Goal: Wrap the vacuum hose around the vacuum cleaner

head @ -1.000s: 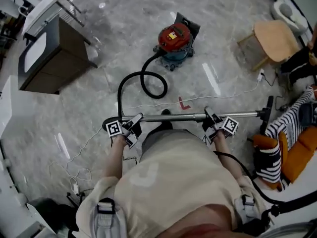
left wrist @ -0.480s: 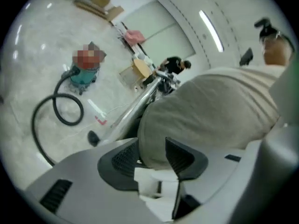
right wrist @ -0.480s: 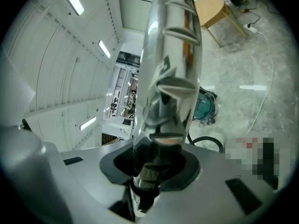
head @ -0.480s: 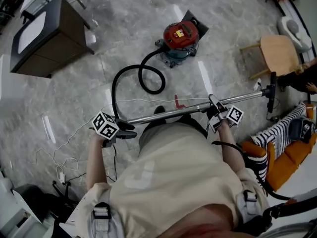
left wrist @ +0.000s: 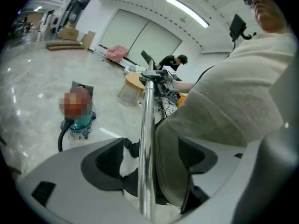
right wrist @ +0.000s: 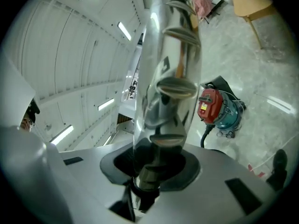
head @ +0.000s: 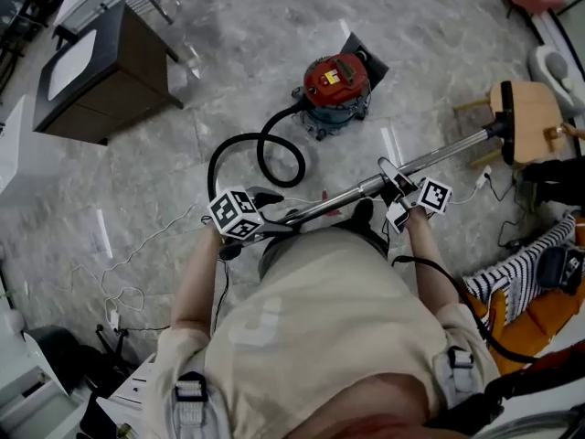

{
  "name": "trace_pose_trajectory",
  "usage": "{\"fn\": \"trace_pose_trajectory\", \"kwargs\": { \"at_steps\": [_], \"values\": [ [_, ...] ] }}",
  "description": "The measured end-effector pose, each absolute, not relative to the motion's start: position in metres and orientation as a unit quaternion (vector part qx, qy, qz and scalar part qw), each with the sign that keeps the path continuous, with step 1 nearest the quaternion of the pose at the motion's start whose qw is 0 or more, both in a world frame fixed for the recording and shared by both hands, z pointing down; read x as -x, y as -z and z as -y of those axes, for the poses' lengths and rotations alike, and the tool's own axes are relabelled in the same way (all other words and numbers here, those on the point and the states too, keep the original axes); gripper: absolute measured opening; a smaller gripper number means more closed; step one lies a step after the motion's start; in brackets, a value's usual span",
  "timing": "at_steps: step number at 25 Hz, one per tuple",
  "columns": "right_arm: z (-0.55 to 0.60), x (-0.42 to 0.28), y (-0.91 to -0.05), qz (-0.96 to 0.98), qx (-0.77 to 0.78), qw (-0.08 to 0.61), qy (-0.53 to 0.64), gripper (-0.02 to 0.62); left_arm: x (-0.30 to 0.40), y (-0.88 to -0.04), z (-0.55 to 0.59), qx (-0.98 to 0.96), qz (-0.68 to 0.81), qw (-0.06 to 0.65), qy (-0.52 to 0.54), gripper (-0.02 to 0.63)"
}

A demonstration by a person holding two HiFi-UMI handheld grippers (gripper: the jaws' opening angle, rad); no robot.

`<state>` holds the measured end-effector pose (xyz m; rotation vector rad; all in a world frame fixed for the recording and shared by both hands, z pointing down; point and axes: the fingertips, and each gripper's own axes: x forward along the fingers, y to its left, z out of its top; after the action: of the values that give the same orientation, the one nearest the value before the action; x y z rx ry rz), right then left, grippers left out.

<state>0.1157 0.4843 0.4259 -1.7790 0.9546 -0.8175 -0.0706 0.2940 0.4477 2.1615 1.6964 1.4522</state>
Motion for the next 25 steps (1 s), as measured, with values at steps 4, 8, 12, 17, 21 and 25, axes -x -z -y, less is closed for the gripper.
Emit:
{"fn": "trace_pose_trajectory", "kwargs": {
  "at_steps": [4, 8, 12, 17, 21, 25],
  "values": [
    [-0.500, -0.144, -0.404, -0.449, 0.696, 0.463, 0.316, 0.104, 0.026, -0.463, -0.380, -0.657, -0.572, -0.054, -0.487, 0.383],
    [-0.526, -0.165, -0.381, -0.502, 0.666, 0.459, 0.305, 0.104, -0.005, -0.474, -0.460, -0.624, -0.589, -0.077, -0.508, 0.383],
    [-0.566, -0.174, -0.382, -0.516, 0.648, 0.457, 0.322, 0.104, -0.007, -0.492, -0.514, -0.602, -0.576, -0.090, -0.545, 0.382],
    [-0.622, -0.184, -0.402, -0.481, 0.672, 0.452, 0.336, 0.104, -0.014, -0.516, -0.563, -0.604, -0.558, -0.097, -0.561, 0.382],
    [-0.638, -0.192, -0.424, -0.437, 0.695, 0.450, 0.351, 0.104, -0.021, -0.533, -0.574, -0.609, -0.560, -0.083, -0.556, 0.382],
    [-0.637, -0.182, -0.426, -0.398, 0.715, 0.443, 0.366, 0.104, -0.018, -0.526, -0.559, -0.641, -0.543, -0.048, -0.541, 0.382]
  ]
}}
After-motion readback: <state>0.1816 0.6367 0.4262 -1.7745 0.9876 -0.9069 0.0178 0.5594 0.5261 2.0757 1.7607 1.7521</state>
